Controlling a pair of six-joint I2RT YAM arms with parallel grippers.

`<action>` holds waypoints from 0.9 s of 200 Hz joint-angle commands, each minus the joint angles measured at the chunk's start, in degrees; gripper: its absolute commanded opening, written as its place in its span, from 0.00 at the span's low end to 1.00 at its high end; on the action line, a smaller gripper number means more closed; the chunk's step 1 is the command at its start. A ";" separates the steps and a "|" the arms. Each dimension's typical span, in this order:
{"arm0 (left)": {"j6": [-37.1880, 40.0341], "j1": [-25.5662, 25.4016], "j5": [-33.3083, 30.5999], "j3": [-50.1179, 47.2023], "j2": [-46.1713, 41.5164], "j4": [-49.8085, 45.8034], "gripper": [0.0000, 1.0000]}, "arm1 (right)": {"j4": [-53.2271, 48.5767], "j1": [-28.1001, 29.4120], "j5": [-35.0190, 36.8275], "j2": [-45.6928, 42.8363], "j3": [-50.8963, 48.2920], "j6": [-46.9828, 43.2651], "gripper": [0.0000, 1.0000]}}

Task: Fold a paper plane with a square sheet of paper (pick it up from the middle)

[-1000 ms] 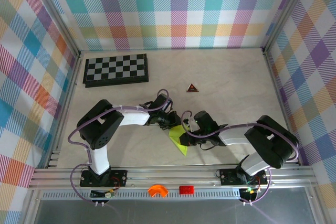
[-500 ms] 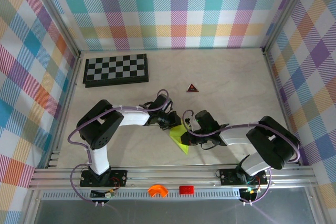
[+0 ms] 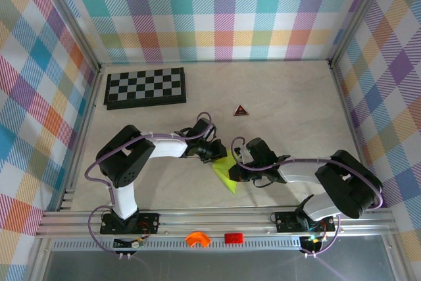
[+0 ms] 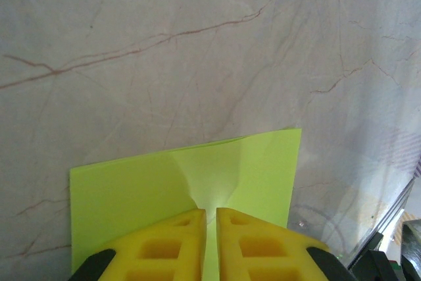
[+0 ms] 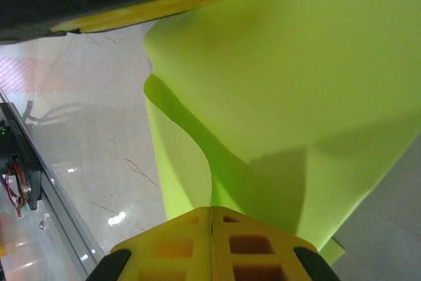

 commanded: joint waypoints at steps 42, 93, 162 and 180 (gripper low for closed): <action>0.45 -0.52 -1.56 -2.15 1.33 -4.66 0.14 | -1.05 -0.47 1.48 1.42 0.00 -0.13 0.08; 0.34 -0.50 -1.63 -2.57 1.34 -4.48 0.14 | -2.38 -0.50 1.93 0.28 0.31 -0.01 0.08; 0.42 -0.52 -1.44 -2.30 1.44 -4.44 0.14 | -2.73 -0.47 2.54 -2.74 -0.74 0.58 0.08; 0.44 -0.52 -1.44 -2.52 1.37 -4.45 0.14 | -3.12 -0.52 2.76 -2.61 -0.74 0.71 0.08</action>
